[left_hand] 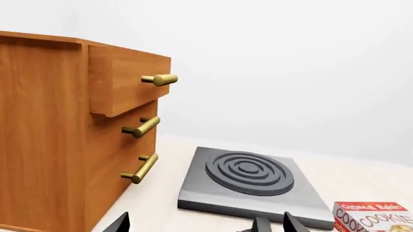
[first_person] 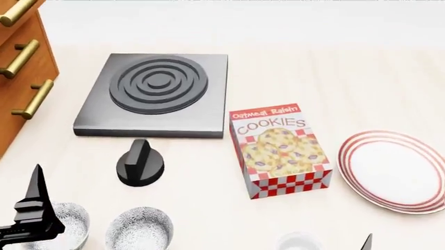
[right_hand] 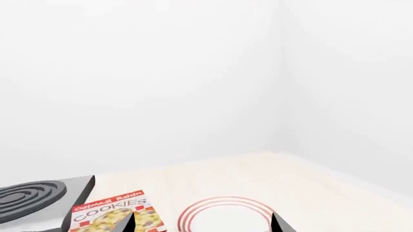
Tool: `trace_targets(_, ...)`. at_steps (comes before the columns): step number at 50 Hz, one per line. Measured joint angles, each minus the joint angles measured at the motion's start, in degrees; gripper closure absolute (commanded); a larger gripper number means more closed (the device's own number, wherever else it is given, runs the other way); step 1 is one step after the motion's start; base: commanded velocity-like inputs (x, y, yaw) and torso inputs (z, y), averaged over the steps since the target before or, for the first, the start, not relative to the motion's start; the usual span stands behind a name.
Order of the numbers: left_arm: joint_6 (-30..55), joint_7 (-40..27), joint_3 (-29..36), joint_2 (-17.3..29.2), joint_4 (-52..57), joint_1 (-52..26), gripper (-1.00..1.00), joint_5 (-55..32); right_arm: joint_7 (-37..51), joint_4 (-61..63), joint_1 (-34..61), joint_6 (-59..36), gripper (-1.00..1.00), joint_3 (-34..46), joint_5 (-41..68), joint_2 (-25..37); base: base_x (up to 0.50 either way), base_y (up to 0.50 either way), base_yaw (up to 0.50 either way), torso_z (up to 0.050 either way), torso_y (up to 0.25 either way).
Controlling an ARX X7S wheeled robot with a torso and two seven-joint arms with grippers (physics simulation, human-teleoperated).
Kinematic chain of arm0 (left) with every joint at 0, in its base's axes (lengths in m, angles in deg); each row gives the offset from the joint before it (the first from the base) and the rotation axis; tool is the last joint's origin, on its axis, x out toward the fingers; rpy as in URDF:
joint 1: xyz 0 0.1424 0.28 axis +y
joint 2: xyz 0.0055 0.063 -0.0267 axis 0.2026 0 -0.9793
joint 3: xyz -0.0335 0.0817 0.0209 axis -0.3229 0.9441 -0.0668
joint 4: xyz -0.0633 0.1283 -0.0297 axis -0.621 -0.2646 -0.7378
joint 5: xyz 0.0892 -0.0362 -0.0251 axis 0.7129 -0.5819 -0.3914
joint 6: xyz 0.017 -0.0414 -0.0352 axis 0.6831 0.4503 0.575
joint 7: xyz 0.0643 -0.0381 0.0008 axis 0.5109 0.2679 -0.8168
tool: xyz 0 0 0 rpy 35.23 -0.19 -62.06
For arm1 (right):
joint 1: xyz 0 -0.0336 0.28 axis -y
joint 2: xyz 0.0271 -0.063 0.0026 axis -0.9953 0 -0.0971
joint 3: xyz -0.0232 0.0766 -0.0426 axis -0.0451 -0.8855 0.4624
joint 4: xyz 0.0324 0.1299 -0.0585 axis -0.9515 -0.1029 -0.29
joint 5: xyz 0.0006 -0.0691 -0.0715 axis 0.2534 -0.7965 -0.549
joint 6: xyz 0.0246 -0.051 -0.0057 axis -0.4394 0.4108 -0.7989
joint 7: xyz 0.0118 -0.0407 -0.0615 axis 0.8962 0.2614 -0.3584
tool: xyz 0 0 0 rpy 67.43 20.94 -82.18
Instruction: Pick the akita bowl from table center and place it on the plate.
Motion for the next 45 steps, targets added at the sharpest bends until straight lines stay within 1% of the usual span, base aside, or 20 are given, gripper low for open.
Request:
trace_targets(7,-0.06,-0.22,0.17,0.32,0.0,-0.09,-1.0,-0.4,0.59,0.83,-0.34,0.17,-1.0,0.11,0.18,0.38,0.5,0.0,0.0,0.0,0.0)
trace_targets(28,-0.34,-1.02,0.36,1.31,-0.05,-0.1,-1.0,-1.57,2.17,2.09,-1.02,0.2,-1.0,0.77,0.47,1.38,0.0,0.0,0.0,0.0,0.0)
trace_targets(36,0.05,-1.71,-0.43,1.89,0.28,-0.17,-1.0,-2.69,3.37,4.65,-0.12,-5.0,-1.0,1.8,0.51,2.34,0.0,0.0,0.0,0.0,0.0)
trace_targets(45,0.94,-2.68,-1.61,2.17,0.95,-0.63,-1.0,-4.23,3.48,8.8,3.11,-14.34,-1.0,4.0,1.66,5.01,0.0,0.0,0.0,0.0,0.0)
